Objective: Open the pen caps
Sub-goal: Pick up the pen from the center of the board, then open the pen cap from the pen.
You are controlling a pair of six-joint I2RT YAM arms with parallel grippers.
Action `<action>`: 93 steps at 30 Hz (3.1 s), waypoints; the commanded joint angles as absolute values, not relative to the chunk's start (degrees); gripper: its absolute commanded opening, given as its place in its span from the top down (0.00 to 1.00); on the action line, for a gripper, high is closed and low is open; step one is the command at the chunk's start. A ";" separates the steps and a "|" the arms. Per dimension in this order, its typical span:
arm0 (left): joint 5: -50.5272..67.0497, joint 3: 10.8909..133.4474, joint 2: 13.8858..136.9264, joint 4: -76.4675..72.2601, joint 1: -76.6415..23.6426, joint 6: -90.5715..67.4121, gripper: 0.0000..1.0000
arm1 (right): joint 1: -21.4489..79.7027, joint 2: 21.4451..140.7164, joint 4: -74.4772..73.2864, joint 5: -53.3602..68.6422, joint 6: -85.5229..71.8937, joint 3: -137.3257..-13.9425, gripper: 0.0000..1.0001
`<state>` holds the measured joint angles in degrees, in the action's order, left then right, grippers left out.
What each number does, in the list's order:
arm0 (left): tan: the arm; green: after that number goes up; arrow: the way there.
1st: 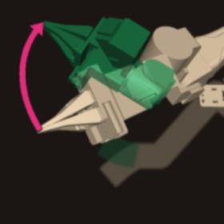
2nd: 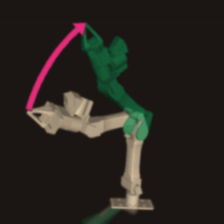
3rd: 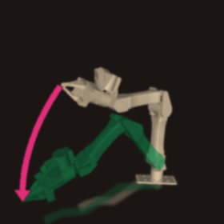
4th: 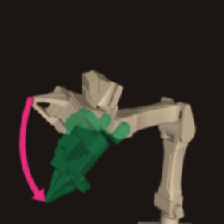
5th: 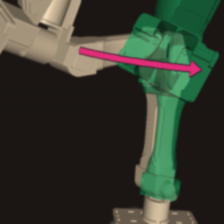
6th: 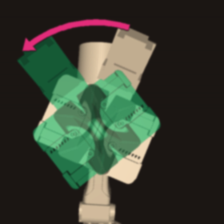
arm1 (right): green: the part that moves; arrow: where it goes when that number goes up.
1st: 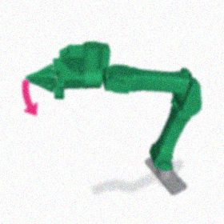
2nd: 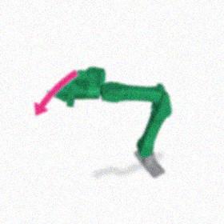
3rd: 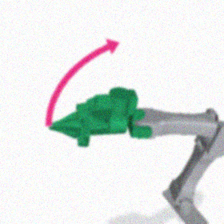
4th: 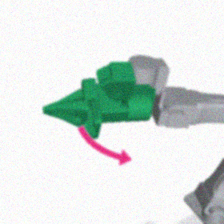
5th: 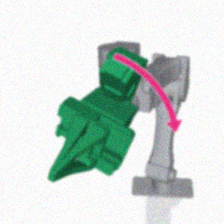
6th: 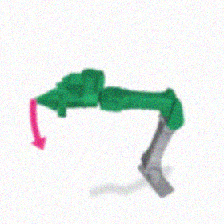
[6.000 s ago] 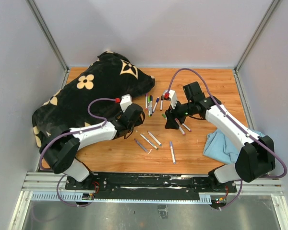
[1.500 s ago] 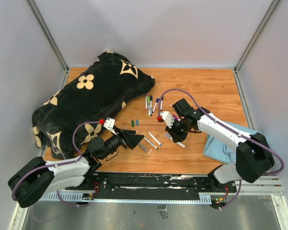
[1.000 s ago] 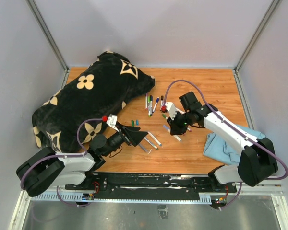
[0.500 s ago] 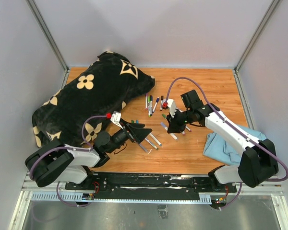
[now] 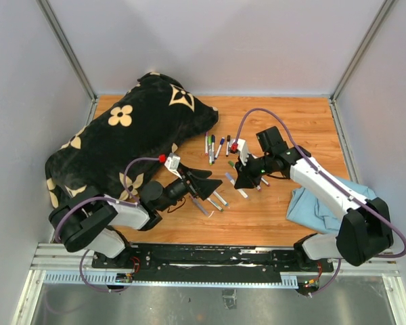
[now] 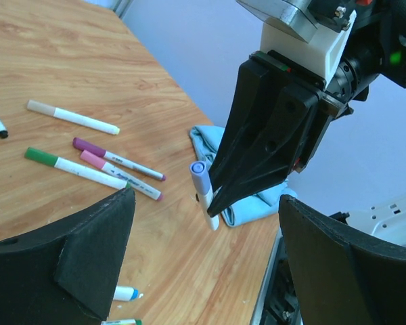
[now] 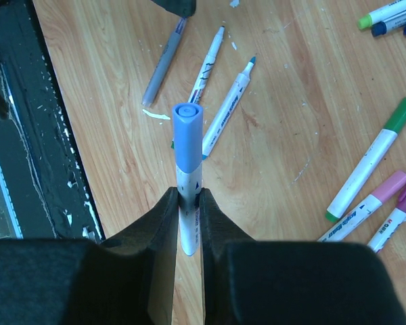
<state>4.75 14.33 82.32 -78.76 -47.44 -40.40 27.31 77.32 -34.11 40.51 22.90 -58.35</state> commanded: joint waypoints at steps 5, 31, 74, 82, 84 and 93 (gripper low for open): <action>8.82 19.20 86.43 -83.57 -48.20 -36.99 0.12 | 25.66 74.74 -33.75 45.34 23.06 -58.16 0.99; 5.57 25.27 97.20 -88.33 -50.71 -45.78 0.91 | 25.58 73.83 -33.76 47.29 23.20 -57.79 0.99; -4.38 22.21 77.66 -88.35 -36.37 -49.02 1.00 | 26.70 80.63 -36.93 51.98 23.51 -57.89 0.99; -2.01 20.80 68.49 -73.32 -35.90 -44.89 1.00 | 26.81 83.15 -35.25 42.09 20.45 -57.83 0.98; -1.11 19.70 66.12 -66.84 -35.86 -44.16 1.00 | 26.81 84.41 -34.46 39.72 19.13 -58.09 0.97; -5.30 16.84 60.27 -42.82 -35.86 -44.84 1.00 | 28.03 87.81 -31.35 33.93 14.59 -59.33 0.94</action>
